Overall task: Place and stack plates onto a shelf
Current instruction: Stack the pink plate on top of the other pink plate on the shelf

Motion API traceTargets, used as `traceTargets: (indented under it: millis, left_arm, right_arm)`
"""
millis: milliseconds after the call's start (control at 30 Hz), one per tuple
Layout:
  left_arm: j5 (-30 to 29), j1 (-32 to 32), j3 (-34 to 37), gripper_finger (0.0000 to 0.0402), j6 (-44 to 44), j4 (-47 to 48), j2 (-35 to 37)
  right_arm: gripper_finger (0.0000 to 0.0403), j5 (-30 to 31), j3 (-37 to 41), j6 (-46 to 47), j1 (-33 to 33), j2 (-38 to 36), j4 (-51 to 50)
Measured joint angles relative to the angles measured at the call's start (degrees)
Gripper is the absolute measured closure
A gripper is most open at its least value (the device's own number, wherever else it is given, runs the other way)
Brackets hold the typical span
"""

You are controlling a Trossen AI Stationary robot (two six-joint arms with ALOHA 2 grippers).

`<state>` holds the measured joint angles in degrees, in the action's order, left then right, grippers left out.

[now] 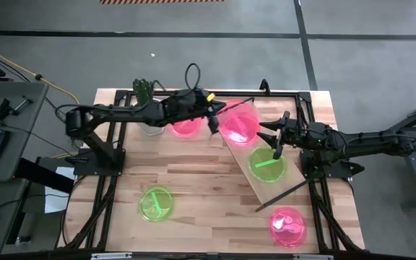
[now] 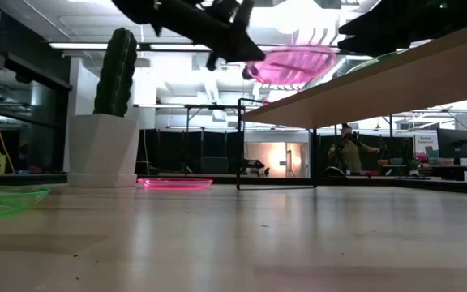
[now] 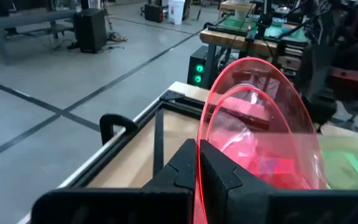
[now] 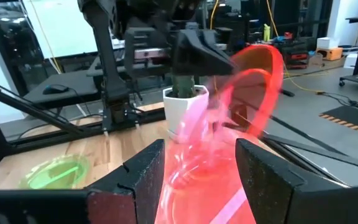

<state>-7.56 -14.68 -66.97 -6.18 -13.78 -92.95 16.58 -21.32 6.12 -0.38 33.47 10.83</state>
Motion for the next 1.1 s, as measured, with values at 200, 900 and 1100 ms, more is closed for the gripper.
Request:
traceTargets:
  millis: [200,900,1100]
  left_arm:
    - [-0.02,0.02,-4.63,0.0401,0.80,-0.13,-5.13]
    - [-0.04,2.03,-5.24,0.0398,3.23,2.40,-6.64]
    - [-0.04,2.10,-5.24,0.0398,3.46,3.19,-6.64]
  right_arm:
    - [0.0218,-0.01,0.00,-1.63,0.00,-0.15,2.68]
    - [0.0218,0.00,0.00,-2.36,0.00,-0.15,3.21]
    - [0.0218,0.00,0.00,-2.52,0.00,-0.15,3.21]
